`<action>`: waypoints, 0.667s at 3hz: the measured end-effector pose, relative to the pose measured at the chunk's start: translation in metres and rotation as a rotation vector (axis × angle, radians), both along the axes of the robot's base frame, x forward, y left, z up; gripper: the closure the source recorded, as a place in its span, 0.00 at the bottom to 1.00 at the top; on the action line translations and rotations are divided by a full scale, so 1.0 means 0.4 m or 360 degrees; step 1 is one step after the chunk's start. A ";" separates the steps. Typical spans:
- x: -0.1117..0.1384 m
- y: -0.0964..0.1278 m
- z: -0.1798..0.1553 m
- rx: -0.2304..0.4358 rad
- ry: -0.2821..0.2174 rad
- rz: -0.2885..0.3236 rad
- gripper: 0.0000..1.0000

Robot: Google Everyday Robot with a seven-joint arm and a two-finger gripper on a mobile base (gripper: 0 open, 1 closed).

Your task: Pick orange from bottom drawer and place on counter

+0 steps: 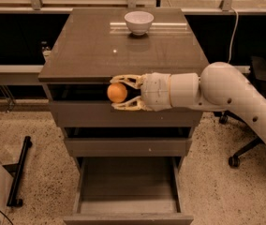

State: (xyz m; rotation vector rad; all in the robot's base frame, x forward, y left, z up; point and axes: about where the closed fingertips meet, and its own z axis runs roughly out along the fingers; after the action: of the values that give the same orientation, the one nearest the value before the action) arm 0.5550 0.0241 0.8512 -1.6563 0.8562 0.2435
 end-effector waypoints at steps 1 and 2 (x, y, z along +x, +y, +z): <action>0.048 -0.029 0.063 0.0065 -0.0006 -0.0042 1.00; 0.108 -0.058 0.115 0.0124 0.0012 -0.0085 1.00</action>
Offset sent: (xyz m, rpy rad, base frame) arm 0.0761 -0.0443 0.0740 0.1252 0.0194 -0.0995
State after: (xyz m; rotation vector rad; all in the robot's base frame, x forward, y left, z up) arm 0.5982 0.0009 0.8974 -1.5591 0.8848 0.2433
